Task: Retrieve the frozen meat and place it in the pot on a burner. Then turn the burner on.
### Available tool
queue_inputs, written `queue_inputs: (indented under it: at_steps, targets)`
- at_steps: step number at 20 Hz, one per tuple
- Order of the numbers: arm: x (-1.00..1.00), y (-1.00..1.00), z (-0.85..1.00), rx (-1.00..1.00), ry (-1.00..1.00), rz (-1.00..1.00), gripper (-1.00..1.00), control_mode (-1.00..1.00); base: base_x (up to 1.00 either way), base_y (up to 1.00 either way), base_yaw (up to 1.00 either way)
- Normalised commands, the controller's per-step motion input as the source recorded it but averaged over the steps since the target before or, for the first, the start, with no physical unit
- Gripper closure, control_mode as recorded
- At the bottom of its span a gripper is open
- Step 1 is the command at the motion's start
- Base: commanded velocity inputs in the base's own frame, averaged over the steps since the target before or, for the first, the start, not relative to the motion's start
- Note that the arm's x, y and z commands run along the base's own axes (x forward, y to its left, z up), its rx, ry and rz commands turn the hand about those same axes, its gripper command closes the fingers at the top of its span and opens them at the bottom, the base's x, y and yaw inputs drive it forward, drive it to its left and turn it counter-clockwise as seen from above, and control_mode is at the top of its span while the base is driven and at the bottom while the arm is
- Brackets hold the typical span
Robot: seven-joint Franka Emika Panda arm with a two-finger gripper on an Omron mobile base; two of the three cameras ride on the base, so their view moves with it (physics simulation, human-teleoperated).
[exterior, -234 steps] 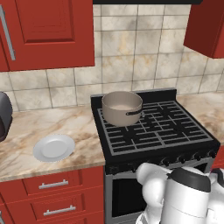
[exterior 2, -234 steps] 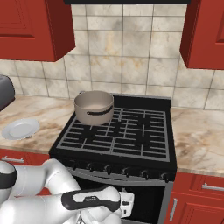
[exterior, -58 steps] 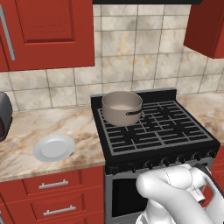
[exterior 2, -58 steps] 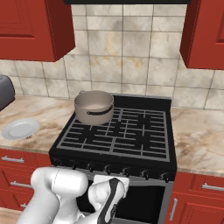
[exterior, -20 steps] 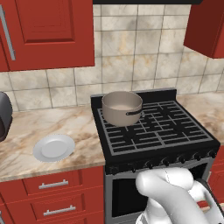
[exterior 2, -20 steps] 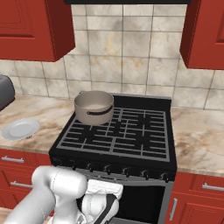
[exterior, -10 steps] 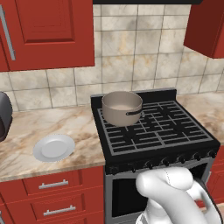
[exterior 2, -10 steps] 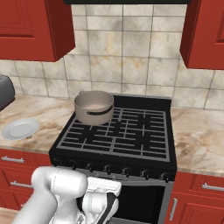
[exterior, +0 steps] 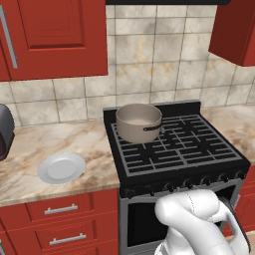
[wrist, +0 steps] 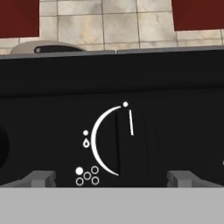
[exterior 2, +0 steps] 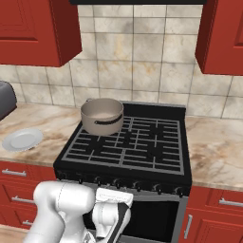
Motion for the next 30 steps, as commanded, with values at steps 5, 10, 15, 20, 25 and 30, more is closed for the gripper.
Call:
queue_inputs:
  at_steps: [5, 10, 15, 20, 25, 30]
  targets:
    - [0.22, 0.0, 0.36, 0.1, 0.0, 0.0, -1.0, -1.0, 0.0, 0.0, 0.0]
    - [0.08, 0.0, 0.62, 0.11, -0.09, 0.0, -1.0, -1.0, 0.0, 0.0, 0.0]
    - [0.03, 0.0, 0.59, 0.06, -0.08, 0.0, -1.0, -1.0, 0.0, 0.0, 0.0]
    - [0.05, 0.06, 0.02, 0.0, 0.0, 0.0, -1.0, -1.0, 0.0, 0.0, 0.0]
    - [0.0, 0.02, -0.15, 0.0, 0.02, 0.0, -1.0, -1.0, 0.0, 0.0, 0.0]
    - [0.0, 0.0, -0.21, 0.0, 0.06, 0.0, -1.0, -1.0, 0.0, 0.0, 0.0]
